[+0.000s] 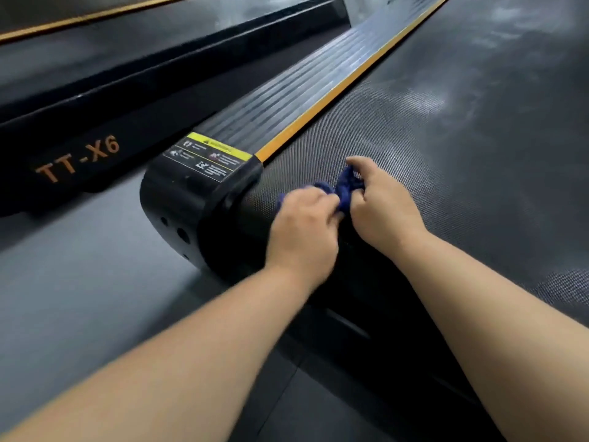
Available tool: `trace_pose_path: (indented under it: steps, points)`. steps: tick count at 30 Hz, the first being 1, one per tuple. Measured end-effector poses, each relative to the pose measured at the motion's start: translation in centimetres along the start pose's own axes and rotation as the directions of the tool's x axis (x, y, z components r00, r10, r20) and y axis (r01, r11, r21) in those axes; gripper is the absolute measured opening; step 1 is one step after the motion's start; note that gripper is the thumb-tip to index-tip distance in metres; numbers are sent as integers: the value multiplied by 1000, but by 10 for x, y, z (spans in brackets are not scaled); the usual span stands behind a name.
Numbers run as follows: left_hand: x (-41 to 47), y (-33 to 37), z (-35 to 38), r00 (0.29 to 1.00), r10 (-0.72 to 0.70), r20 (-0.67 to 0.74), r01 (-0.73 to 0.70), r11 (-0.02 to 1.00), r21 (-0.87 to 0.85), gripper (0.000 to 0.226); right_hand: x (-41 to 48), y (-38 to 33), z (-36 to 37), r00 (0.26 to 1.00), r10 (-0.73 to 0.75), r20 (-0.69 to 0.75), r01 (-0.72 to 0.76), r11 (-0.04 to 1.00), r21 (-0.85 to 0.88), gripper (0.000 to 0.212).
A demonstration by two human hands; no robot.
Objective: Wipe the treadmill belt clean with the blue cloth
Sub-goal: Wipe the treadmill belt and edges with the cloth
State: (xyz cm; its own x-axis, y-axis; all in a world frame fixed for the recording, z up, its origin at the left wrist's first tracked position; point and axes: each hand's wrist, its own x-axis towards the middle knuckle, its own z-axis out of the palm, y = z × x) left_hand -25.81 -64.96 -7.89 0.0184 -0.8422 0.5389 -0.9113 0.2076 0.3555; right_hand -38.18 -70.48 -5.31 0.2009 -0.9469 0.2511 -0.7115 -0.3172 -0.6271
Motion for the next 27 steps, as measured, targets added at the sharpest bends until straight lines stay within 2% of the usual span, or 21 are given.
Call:
trace_pose_path:
  steps: [2,5,6,8,10,12,13,15,16,18,19,20,21,23,25,26,27]
  points:
    - [-7,3,-3,999,32,35,-30,998,-49,39,-2,0,-5,998,40,-55,-36,997,70,48]
    - [-10,-3,-1,987,-111,118,107,994,39,53,-4,1,-9,988,109,-111,-88,979,182,38]
    - [-12,-1,0,982,-164,93,162,986,33,50,-4,1,-9,984,125,-125,-98,975,200,35]
    - [-16,9,1,959,-281,-45,280,960,-26,38,-5,-1,-9,979,145,-144,-114,972,204,32]
    - [-23,14,3,864,-487,-130,482,874,-66,30,-11,-2,-14,982,145,-120,-124,979,163,32]
    - [-29,12,2,677,-724,-134,696,689,-204,30,-20,1,-18,992,107,-65,-103,993,55,33]
    - [-32,9,3,578,-808,-116,745,581,-329,36,-26,4,-19,995,88,-43,-89,996,-14,34]
    - [-36,9,0,395,-918,-48,733,346,-586,45,-33,8,-18,998,52,-30,-55,994,-96,32]
    - [-35,11,-4,314,-949,-1,695,230,-681,42,-34,8,-16,999,41,-35,-45,992,-116,30]
    - [-24,11,-8,132,-980,149,512,-61,-857,23,-34,9,-13,999,27,-36,-33,984,-174,27]
    - [-20,7,-10,72,-978,194,424,-146,-894,19,-35,8,-11,999,16,-29,-21,980,-197,26]
    - [-16,4,-14,38,-973,229,393,-196,-899,18,-36,7,-10,1000,6,-25,-11,977,-211,25]
    - [-15,-3,-16,49,-977,206,446,-163,-880,15,-36,5,-10,1000,1,-26,-7,976,-219,25]
    - [-11,-13,-17,50,-972,228,440,-184,-879,6,-38,5,-11,999,-4,-34,-3,974,-228,23]
    - [-4,-15,-21,25,-959,283,550,-223,-805,19,-39,5,-11,999,-11,-42,1,972,-233,22]
    - [0,-12,-23,26,-947,321,533,-259,-805,30,-38,5,-10,999,-13,-44,2,972,-235,23]
    - [2,-12,-22,-63,-941,333,359,-333,-872,46,-38,4,-10,999,-14,-44,3,971,-237,23]
